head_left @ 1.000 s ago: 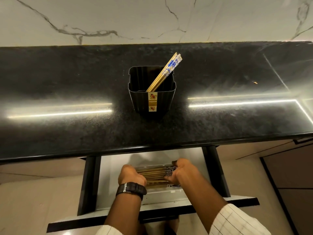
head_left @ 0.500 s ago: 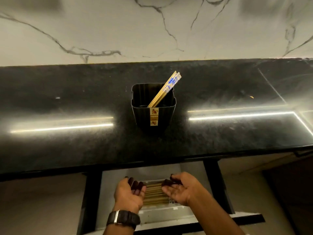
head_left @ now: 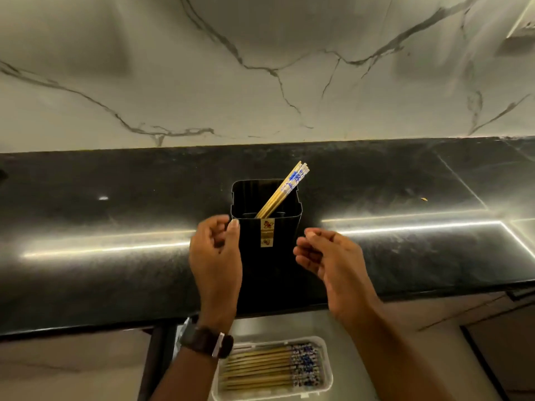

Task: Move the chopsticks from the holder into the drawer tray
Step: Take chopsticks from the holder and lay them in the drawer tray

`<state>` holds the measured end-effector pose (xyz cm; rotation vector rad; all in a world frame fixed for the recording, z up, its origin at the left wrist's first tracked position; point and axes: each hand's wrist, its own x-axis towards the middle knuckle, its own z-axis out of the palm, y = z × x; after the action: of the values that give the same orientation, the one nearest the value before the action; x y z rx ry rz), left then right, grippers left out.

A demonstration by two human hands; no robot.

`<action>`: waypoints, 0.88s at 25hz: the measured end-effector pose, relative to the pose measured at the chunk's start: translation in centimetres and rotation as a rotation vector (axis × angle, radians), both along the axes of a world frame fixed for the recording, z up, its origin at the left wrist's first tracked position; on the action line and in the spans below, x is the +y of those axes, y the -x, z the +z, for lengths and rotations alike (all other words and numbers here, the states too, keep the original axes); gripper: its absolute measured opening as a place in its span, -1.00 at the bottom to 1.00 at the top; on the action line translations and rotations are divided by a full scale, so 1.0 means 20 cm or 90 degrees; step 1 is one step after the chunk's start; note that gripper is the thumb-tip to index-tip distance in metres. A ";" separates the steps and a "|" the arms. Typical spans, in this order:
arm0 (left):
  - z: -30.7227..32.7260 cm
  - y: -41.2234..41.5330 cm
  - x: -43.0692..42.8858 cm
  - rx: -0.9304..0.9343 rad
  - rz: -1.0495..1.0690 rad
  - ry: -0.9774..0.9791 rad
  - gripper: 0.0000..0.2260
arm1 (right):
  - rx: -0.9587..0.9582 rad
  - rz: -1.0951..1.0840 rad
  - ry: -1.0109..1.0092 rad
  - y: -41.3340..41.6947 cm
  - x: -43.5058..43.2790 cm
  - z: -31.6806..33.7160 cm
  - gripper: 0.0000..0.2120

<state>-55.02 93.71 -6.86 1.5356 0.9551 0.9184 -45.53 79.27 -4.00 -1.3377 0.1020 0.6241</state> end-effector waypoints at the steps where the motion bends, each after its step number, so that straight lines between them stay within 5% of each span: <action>1: 0.01 -0.04 0.04 0.055 -0.025 -0.082 -0.79 | -0.027 -0.004 0.002 -0.05 0.03 0.02 -0.90; 4: 0.01 -0.14 0.13 0.210 -0.140 -0.188 -0.55 | -0.101 -0.027 0.035 -0.18 0.13 0.04 -0.92; 7: -0.01 -0.18 0.17 0.261 -0.208 -0.183 -0.68 | -0.164 -0.105 0.104 -0.32 0.27 0.00 -0.93; 12: -0.07 -0.17 0.17 0.190 -0.196 -0.236 -0.92 | -0.198 -0.146 0.214 -0.53 0.47 -0.03 -0.52; 19: -0.07 -0.22 0.13 0.205 -0.116 -0.241 -0.92 | -0.221 -0.092 0.289 -0.68 0.60 -0.02 -0.88; 22: -0.08 -0.23 0.12 0.213 -0.085 -0.238 -0.90 | -0.242 -0.065 0.298 -0.69 0.60 -0.01 -0.80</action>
<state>-50.33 96.21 -8.38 2.0944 0.9319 0.7878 -31.82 91.27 -4.10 -1.8692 0.0060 0.2545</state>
